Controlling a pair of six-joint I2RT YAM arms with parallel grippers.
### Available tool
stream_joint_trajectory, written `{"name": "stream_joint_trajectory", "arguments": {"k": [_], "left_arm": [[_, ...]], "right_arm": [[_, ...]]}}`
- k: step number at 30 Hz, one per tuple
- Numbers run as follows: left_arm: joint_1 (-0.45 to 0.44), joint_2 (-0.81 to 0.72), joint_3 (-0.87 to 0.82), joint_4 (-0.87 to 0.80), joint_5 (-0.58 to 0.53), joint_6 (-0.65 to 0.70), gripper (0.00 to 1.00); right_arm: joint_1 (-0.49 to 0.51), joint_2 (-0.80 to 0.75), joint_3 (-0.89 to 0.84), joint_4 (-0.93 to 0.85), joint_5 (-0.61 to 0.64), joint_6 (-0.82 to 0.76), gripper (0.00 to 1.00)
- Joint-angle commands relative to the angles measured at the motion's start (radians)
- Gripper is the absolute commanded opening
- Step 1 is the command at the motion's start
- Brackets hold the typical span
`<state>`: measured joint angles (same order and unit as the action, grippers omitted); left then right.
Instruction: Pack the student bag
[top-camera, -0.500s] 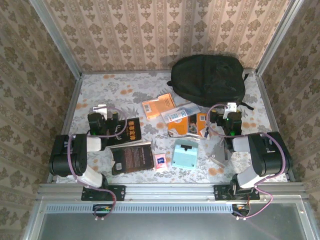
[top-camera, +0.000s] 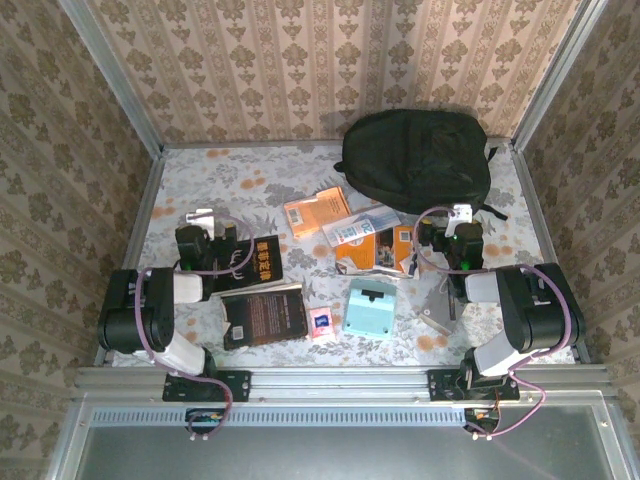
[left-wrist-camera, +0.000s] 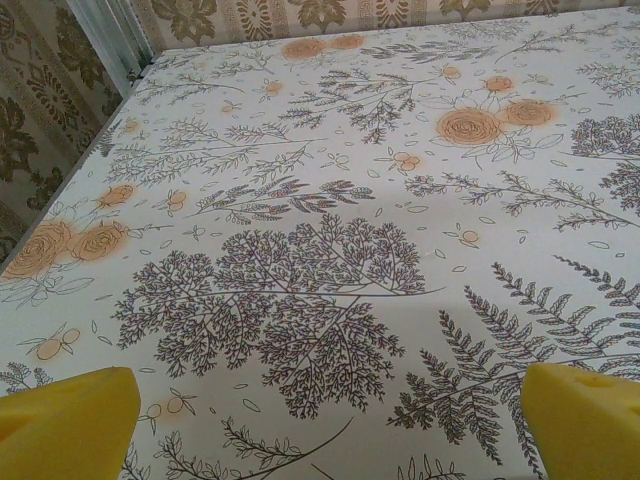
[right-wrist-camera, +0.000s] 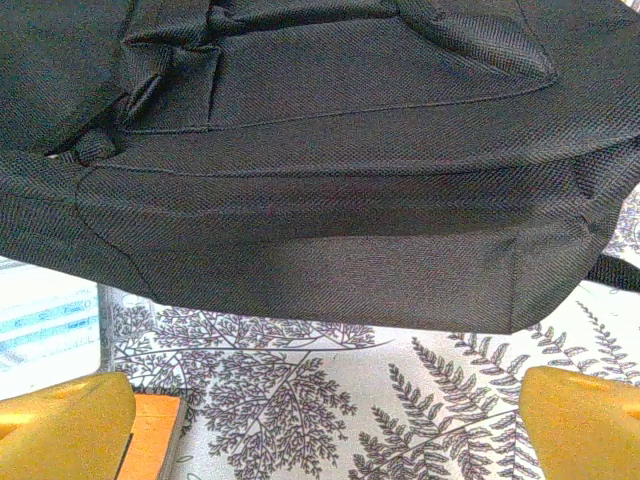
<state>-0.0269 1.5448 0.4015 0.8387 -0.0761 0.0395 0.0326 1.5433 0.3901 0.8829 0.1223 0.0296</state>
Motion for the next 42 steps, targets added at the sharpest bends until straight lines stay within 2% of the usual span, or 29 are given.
{"name": "stream_joint_trajectory", "arguments": {"k": [1,8,17,20,22,24,27,29,31,32,35,37,39,42], "left_arm": [[-0.004,-0.011,-0.001,0.022,-0.004,0.003,1.0],[-0.004,-0.009,-0.001,0.022,-0.004,0.003,1.0],[-0.003,-0.009,-0.001,0.02,-0.002,0.002,1.0],[-0.002,-0.039,-0.003,0.011,0.018,0.013,1.0],[-0.013,-0.137,0.015,-0.096,0.001,0.022,1.0],[-0.059,-0.264,0.063,-0.261,-0.071,0.037,1.0],[-0.167,-0.444,0.111,-0.385,-0.131,0.068,1.0],[-0.237,-0.558,0.155,-0.466,-0.097,0.049,1.0],[-0.284,-0.642,0.239,-0.638,0.015,0.002,1.0],[-0.313,-0.665,0.29,-0.744,0.029,-0.042,1.0],[-0.409,-0.689,0.485,-1.123,-0.049,-0.188,1.0],[-0.517,-0.687,0.578,-1.296,-0.115,-0.162,1.0],[-0.596,-0.687,0.641,-1.437,-0.206,-0.219,1.0],[-0.586,-0.673,0.711,-1.64,-0.247,-0.355,1.0]], "right_arm": [[-0.005,-0.002,0.017,-0.009,-0.017,-0.002,1.0],[0.021,-0.009,-0.04,0.089,-0.021,-0.037,1.0],[0.017,-0.01,-0.017,0.043,-0.039,-0.036,1.0],[0.03,-0.03,-0.046,0.09,-0.034,-0.054,1.0],[0.06,-0.133,-0.049,0.002,0.011,-0.072,1.0],[0.113,-0.294,0.043,-0.255,0.044,-0.105,1.0],[0.219,-0.422,0.112,-0.337,0.112,-0.076,1.0],[0.298,-0.478,0.168,-0.389,0.15,-0.033,1.0],[0.38,-0.508,0.26,-0.509,0.186,0.007,1.0],[0.423,-0.516,0.305,-0.559,0.198,0.027,1.0],[0.529,-0.53,0.448,-0.772,0.217,0.095,1.0],[0.603,-0.511,0.562,-0.949,0.29,0.109,1.0],[0.647,-0.472,0.689,-1.139,0.332,0.135,1.0],[0.642,-0.425,0.824,-1.313,0.318,0.166,1.0]]}}
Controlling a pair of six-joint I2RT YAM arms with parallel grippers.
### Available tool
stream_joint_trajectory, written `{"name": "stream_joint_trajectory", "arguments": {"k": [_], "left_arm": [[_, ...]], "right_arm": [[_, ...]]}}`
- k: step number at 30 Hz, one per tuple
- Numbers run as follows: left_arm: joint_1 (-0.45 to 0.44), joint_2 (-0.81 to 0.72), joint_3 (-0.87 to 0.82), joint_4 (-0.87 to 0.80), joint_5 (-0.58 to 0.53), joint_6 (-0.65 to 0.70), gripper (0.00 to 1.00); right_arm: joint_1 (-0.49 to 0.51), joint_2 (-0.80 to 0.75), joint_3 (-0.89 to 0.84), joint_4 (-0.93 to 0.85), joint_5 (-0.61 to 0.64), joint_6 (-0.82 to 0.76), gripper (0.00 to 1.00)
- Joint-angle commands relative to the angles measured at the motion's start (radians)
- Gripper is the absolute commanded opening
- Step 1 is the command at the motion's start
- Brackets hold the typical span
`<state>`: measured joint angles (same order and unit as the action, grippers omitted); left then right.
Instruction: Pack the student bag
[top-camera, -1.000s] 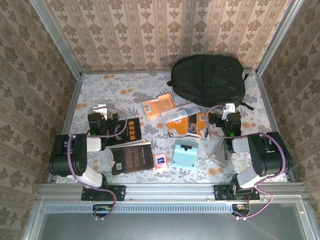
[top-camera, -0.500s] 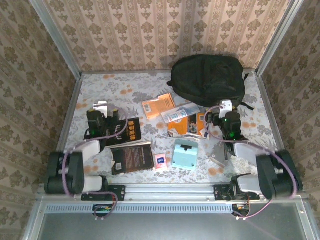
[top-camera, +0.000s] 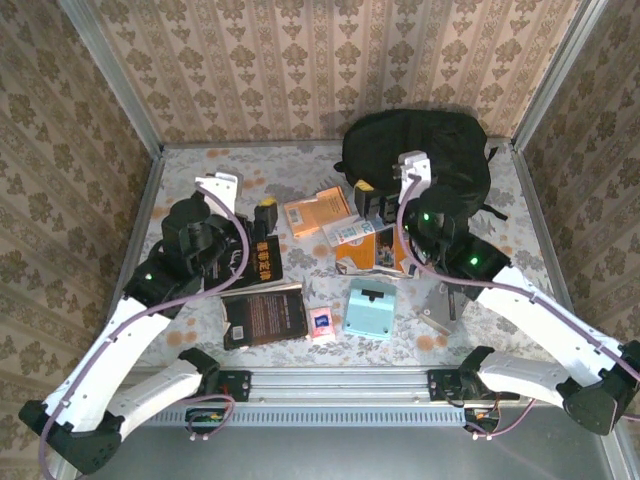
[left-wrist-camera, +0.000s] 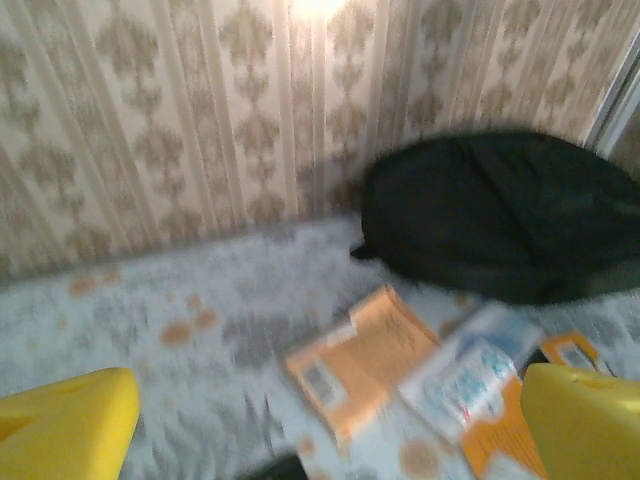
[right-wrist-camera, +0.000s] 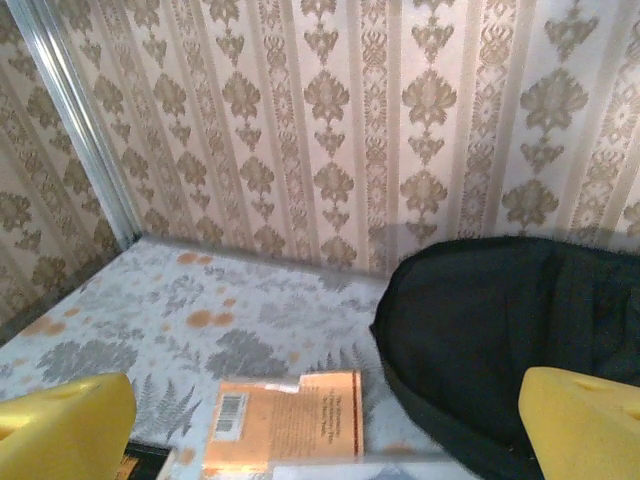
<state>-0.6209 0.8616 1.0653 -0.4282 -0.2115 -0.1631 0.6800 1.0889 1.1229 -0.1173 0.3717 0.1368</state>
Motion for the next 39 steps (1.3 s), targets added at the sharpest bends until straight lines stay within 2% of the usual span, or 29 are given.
{"name": "stream_joint_trajectory", "arguments": {"k": [1,2,4,5,7,9,11,14,16,19,22,25,28,30,35,39], "left_arm": [[0.015,0.008,0.045,-0.401,-0.127,-0.188,1.0],[0.03,-0.001,0.023,-0.389,-0.113,-0.209,1.0],[0.067,-0.023,-0.009,-0.359,-0.033,-0.249,1.0],[0.093,-0.025,-0.008,-0.353,0.027,-0.257,1.0],[0.117,-0.004,0.009,-0.367,0.107,-0.271,1.0],[0.119,0.042,0.036,-0.408,0.13,-0.274,1.0],[0.119,0.088,0.056,-0.456,0.134,-0.263,1.0],[0.118,0.11,0.029,-0.484,0.142,-0.255,1.0],[0.116,0.098,-0.005,-0.471,0.175,-0.24,1.0],[0.116,0.092,-0.032,-0.464,0.212,-0.223,1.0],[0.115,0.1,-0.02,-0.484,0.245,-0.191,1.0],[0.116,0.106,-0.001,-0.502,0.244,-0.166,1.0],[0.119,0.113,0.011,-0.507,0.242,-0.171,1.0],[0.119,0.121,0.02,-0.506,0.262,-0.176,1.0],[0.121,0.142,0.04,-0.518,0.293,-0.193,1.0],[0.121,0.148,0.059,-0.542,0.276,-0.194,1.0]], "right_arm": [[-0.027,0.032,0.099,-0.307,-0.021,0.019,1.0],[-0.05,0.03,0.087,-0.264,-0.097,0.009,1.0],[-0.102,0.007,0.013,-0.114,-0.13,0.087,1.0],[-0.165,0.0,-0.029,-0.023,-0.224,0.154,1.0],[-0.265,0.034,-0.028,0.01,-0.347,0.278,1.0],[-0.309,0.12,0.037,-0.066,-0.342,0.318,1.0],[-0.312,0.214,0.115,-0.167,-0.272,0.289,1.0],[-0.323,0.334,0.157,-0.168,-0.247,0.273,1.0],[-0.343,0.405,0.179,-0.136,-0.285,0.279,1.0],[-0.369,0.549,0.292,-0.183,-0.324,0.298,0.99],[-0.385,0.644,0.357,-0.174,-0.398,0.235,0.95],[-0.396,0.781,0.516,-0.276,-0.405,0.182,0.9],[-0.395,0.93,0.699,-0.391,-0.411,0.132,0.91],[-0.396,1.011,0.802,-0.454,-0.417,0.106,0.96],[-0.396,1.132,0.926,-0.469,-0.421,0.093,0.99],[-0.38,1.219,1.032,-0.516,-0.446,0.07,0.96]]}}
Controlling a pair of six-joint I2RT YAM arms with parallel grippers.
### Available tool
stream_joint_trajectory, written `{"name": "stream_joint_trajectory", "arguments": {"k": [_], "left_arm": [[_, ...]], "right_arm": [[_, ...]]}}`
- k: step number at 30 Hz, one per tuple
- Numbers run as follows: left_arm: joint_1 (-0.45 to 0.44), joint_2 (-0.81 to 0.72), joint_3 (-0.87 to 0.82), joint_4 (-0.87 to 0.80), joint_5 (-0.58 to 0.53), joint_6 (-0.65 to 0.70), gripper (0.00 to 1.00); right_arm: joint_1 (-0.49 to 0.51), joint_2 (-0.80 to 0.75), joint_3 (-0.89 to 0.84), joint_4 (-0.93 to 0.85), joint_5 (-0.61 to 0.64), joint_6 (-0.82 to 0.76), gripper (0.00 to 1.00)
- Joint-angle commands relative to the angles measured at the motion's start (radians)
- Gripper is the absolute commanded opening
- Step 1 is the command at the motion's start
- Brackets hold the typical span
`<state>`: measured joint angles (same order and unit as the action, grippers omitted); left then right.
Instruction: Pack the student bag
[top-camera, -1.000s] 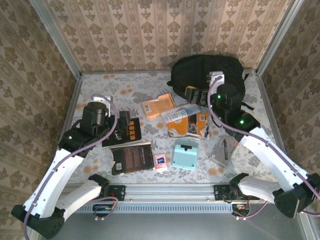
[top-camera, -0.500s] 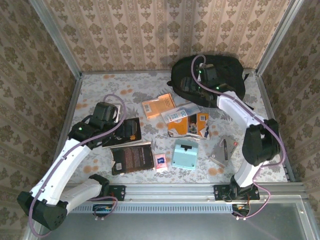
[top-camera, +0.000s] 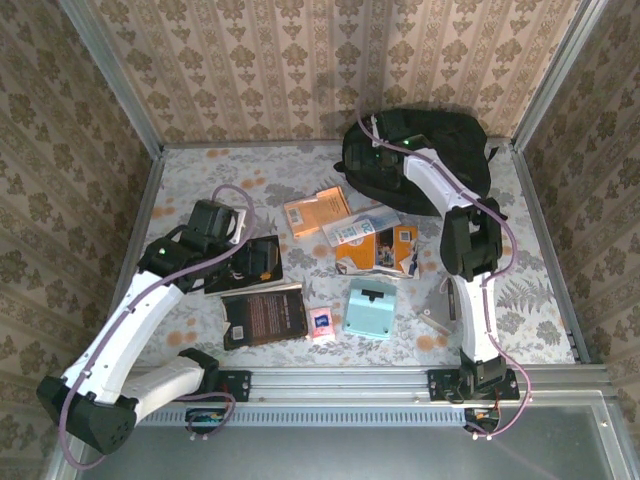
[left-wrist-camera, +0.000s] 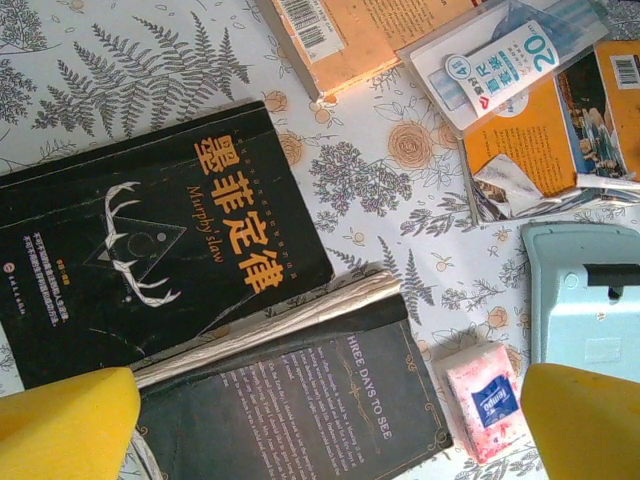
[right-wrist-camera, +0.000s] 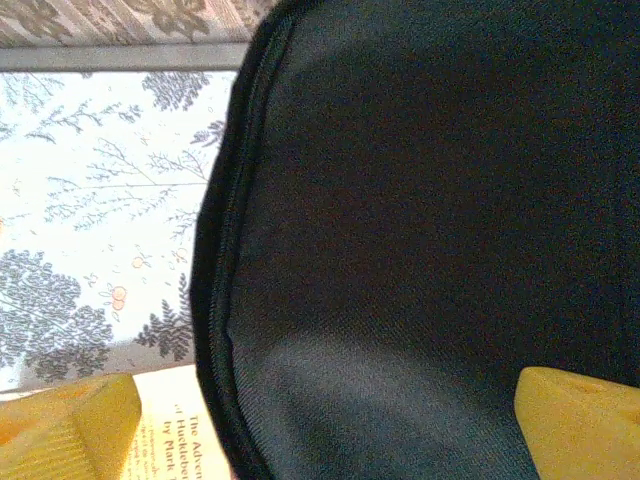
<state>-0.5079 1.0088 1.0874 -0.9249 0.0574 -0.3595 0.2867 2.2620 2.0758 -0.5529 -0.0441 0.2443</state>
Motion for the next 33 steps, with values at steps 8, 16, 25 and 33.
{"name": "stream_joint_trajectory", "arguments": {"k": [8,16,25,33], "left_arm": [[0.008,0.001,0.03,-0.048,-0.01,-0.01,1.0],[0.009,0.013,0.026,-0.034,-0.005,-0.025,1.0],[0.011,-0.007,0.002,-0.017,-0.033,-0.03,1.0],[0.016,-0.029,0.036,-0.086,-0.185,0.007,1.0]], "right_arm": [[0.08,0.195,0.281,-0.193,0.01,-0.112,0.79],[0.116,0.309,0.443,-0.286,0.084,-0.129,0.59],[0.128,0.355,0.548,-0.376,0.193,-0.177,0.03],[0.122,0.21,0.55,-0.303,0.294,-0.276,0.0]]}}
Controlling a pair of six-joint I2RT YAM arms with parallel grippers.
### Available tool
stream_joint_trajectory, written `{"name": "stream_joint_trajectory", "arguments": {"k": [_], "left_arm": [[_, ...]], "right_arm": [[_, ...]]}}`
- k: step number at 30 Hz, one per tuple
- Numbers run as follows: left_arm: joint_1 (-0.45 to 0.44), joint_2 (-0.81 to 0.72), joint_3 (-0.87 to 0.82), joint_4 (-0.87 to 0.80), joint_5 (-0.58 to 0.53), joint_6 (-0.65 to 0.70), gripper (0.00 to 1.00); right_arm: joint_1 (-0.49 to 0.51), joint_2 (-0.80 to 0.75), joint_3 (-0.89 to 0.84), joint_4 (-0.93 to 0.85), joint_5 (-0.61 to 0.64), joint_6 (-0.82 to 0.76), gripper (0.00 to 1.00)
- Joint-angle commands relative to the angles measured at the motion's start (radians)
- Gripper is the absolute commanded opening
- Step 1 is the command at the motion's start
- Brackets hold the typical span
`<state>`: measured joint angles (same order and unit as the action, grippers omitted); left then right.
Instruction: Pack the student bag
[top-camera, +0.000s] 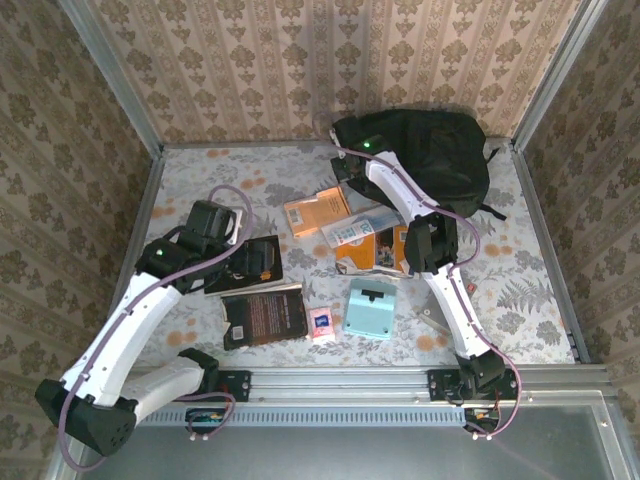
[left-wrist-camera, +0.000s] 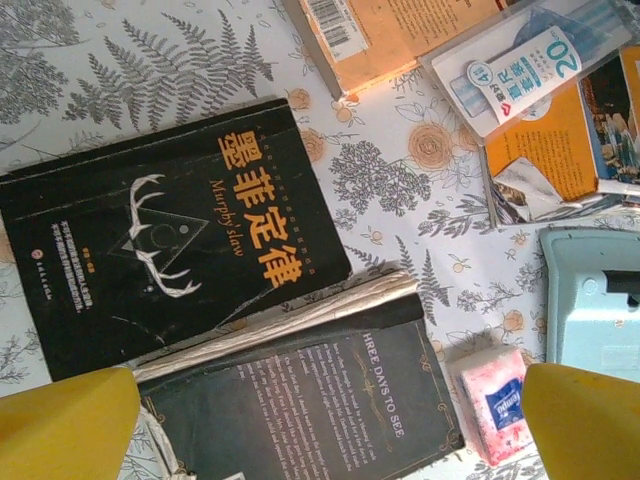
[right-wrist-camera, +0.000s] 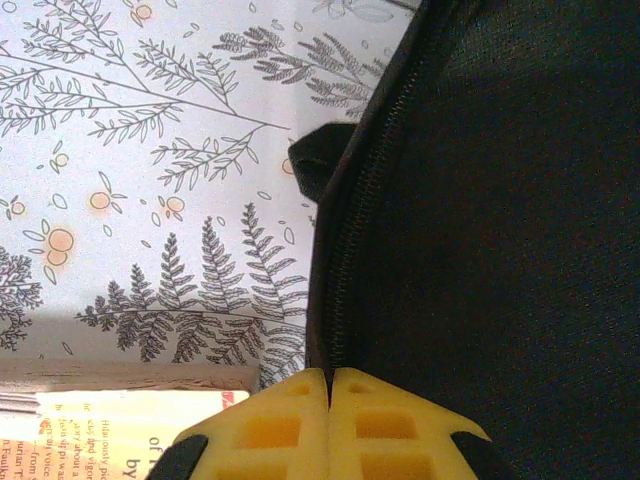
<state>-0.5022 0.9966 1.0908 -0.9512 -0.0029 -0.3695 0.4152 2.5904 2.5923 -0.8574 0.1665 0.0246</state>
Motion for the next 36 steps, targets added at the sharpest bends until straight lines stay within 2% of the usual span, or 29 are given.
{"name": "stream_joint_trajectory", "arguments": {"k": [1,4,10,13,16,21,24,26,27,28,29,30,31,34,36], "left_arm": [[0.012,-0.018,0.043,-0.077,-0.16,0.016,1.0],[0.019,-0.034,0.071,-0.101,-0.19,0.031,1.0],[0.032,-0.067,0.09,-0.094,-0.176,0.011,1.0],[0.054,-0.073,0.097,-0.093,-0.166,-0.006,1.0],[0.096,-0.079,0.109,-0.1,-0.152,-0.024,1.0],[0.144,-0.109,0.124,-0.097,-0.093,-0.044,1.0],[0.161,-0.115,0.132,-0.092,-0.057,-0.054,1.0],[0.165,-0.111,0.131,-0.087,-0.043,-0.057,1.0],[0.168,-0.107,0.129,-0.086,-0.043,-0.061,1.0],[0.171,-0.104,0.123,-0.082,-0.038,-0.065,1.0],[0.173,-0.099,0.114,-0.076,-0.032,-0.069,1.0],[0.175,-0.094,0.105,-0.071,-0.024,-0.075,1.0],[0.177,-0.09,0.096,-0.066,-0.013,-0.082,1.0],[0.178,-0.068,0.065,-0.042,0.022,-0.091,1.0],[0.179,-0.037,0.054,-0.025,0.064,-0.091,1.0]], "right_arm": [[-0.009,-0.134,0.034,0.007,0.089,-0.062,0.0],[-0.011,-0.187,0.032,0.018,0.094,-0.092,0.0],[0.006,-0.329,-0.036,-0.007,-0.039,-0.143,0.0],[0.042,-0.429,-0.144,0.003,-0.097,-0.172,0.0],[0.09,-0.558,-0.33,0.051,-0.155,-0.168,0.0],[0.194,-0.795,-0.756,0.235,-0.166,-0.057,0.0],[0.24,-0.876,-0.974,0.36,-0.235,0.069,0.0],[0.284,-0.895,-1.09,0.422,-0.226,0.127,0.0],[0.305,-0.896,-1.142,0.455,-0.246,0.153,0.02],[0.315,-0.891,-1.181,0.479,-0.281,0.173,0.15],[0.326,-0.885,-1.21,0.498,-0.308,0.197,0.36],[0.329,-0.885,-1.232,0.51,-0.33,0.216,0.51],[0.328,-0.899,-1.252,0.523,-0.344,0.223,0.6],[0.308,-0.979,-1.282,0.538,-0.307,0.246,0.7],[0.271,-1.039,-1.3,0.546,-0.26,0.311,0.71]]}}
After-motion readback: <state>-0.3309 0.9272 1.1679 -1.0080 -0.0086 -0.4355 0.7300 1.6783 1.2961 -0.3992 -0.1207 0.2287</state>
